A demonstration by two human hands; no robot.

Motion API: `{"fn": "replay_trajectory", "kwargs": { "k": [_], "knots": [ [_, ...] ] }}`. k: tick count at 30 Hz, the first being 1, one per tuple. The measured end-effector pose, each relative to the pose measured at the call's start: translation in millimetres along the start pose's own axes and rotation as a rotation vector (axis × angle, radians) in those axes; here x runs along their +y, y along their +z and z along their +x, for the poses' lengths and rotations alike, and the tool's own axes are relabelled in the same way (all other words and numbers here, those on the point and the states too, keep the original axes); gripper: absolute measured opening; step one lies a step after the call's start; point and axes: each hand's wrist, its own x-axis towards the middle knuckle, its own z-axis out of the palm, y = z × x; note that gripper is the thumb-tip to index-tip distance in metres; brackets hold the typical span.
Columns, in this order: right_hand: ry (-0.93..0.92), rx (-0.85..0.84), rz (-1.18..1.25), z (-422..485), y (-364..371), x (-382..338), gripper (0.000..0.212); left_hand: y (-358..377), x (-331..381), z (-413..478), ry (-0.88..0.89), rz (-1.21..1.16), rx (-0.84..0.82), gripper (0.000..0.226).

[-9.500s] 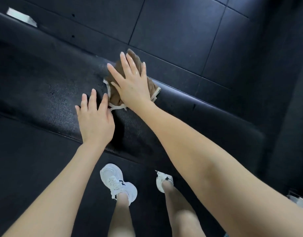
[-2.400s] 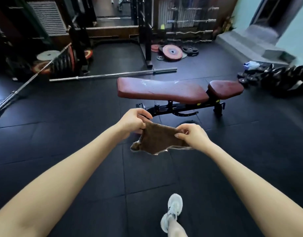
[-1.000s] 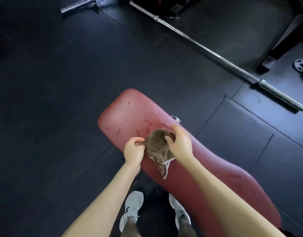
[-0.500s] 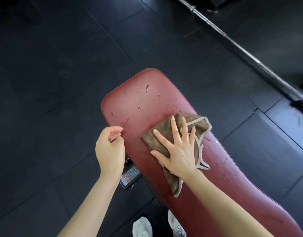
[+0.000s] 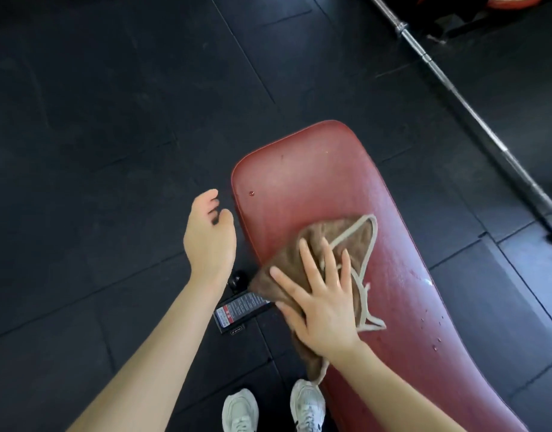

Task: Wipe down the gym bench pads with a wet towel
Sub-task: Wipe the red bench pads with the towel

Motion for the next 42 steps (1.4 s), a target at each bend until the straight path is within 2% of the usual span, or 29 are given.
{"fn": "replay_trajectory", "kwargs": {
  "k": [2,4,9,11,13,16,18,20,25,29,33,36,38,40,42],
  "knots": [
    [-0.005,-0.029,-0.023,-18,0,-2,0.046,-2,1,1,-0.125,-0.163,-0.101,0.048],
    [-0.008,-0.03,-0.026,3,1,-5,0.046,-5,1,3,-0.17,-0.245,-0.125,0.05],
    [-0.117,-0.003,-0.078,122,8,-18,0.041,-14,2,15,-0.126,-0.327,-0.009,0.046],
    [-0.122,0.017,-0.089,141,10,-19,0.041,-14,3,18,-0.103,-0.323,0.022,0.046],
    [-0.083,0.029,-0.046,120,11,-17,0.042,-13,3,17,-0.085,-0.296,0.046,0.045],
    [-0.006,0.029,-0.011,41,8,-13,0.045,-9,6,16,-0.055,-0.239,0.029,0.045],
    [0.035,0.003,-0.011,3,4,-14,0.046,-5,8,13,-0.034,-0.18,-0.004,0.046],
    [0.054,-0.031,-0.013,7,2,-16,0.045,-1,11,10,0.003,-0.117,-0.043,0.046],
    [0.13,0.031,-0.022,105,1,-5,0.044,8,21,-4,0.133,0.016,-0.034,0.042],
    [0.226,0.008,-0.094,148,-4,16,0.045,21,22,-19,0.351,0.157,-0.04,0.039],
    [0.516,0.121,-0.072,66,-12,51,0.045,36,19,-21,0.488,0.306,-0.049,0.04],
    [0.746,0.047,-0.079,-24,-17,56,0.047,47,10,-23,0.586,0.546,-0.079,0.041],
    [0.85,0.009,-0.047,-32,-17,51,0.051,50,-6,-20,0.687,0.758,-0.123,0.043],
    [0.845,0.014,-0.037,11,-18,51,0.054,49,-24,-14,0.794,0.922,-0.151,0.048],
    [0.729,0.034,-0.042,83,-19,57,0.052,49,-35,-7,0.879,1.016,-0.119,0.051]
  ]
}}
